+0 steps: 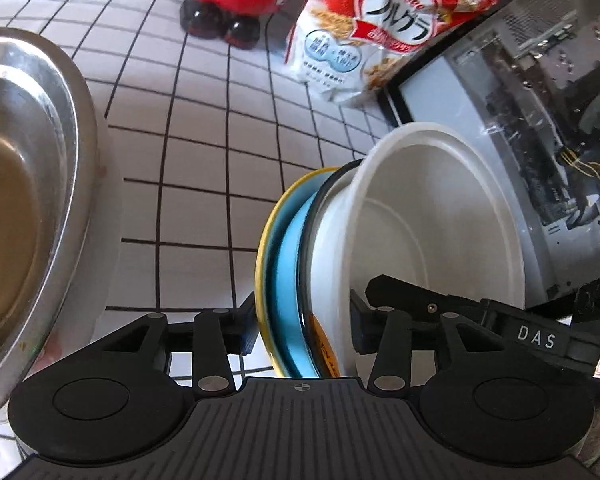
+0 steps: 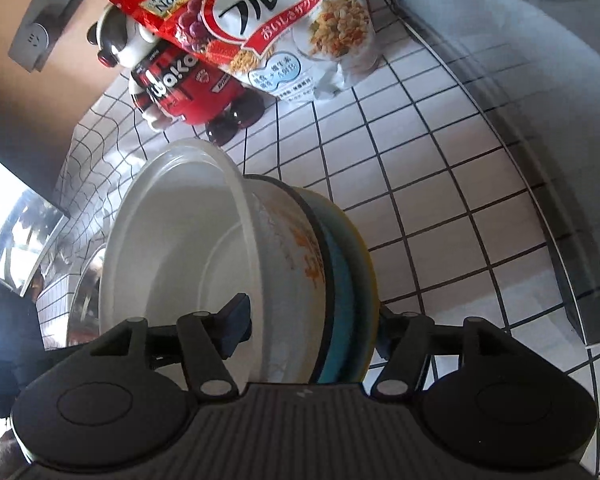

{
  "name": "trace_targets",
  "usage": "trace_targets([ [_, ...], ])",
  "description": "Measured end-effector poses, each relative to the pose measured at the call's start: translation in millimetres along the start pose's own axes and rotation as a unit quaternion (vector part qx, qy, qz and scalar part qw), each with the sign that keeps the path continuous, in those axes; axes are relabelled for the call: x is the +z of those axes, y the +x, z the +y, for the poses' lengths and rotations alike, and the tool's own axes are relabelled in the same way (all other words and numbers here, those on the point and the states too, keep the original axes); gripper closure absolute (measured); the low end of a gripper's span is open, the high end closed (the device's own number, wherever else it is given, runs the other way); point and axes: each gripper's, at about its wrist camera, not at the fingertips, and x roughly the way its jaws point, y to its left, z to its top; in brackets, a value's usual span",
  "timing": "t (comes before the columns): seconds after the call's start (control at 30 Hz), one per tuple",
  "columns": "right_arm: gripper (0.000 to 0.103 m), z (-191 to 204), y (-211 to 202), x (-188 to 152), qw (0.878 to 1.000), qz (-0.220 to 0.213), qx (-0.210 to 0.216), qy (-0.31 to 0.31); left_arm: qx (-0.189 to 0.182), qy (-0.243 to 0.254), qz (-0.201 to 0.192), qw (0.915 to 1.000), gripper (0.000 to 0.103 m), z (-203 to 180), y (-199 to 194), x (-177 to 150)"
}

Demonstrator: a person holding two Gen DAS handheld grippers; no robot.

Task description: Organize plates and bowls

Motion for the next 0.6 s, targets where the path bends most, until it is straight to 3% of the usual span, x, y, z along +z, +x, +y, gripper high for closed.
trace_targets([
  [0.2, 0.041, 10, -10, -9, 0.999, -0.031, -0.030, -0.033, -0.002, 0.046, -0.014, 0.9988, 0.051, -5, -10, -5],
  [0.47, 0.041, 10, -6, -11, 0.997, -0.050, -0.058, 0.026, -0.051, 0.047, 0.001, 0.9976, 0.045, 9, -10, 1],
  [0.6, 0.041, 9, -7, -13, 0.994, -0.057, -0.074, 0.059, -0.056, 0.058, 0.017, 0.9966, 0.042, 9, -10, 1],
])
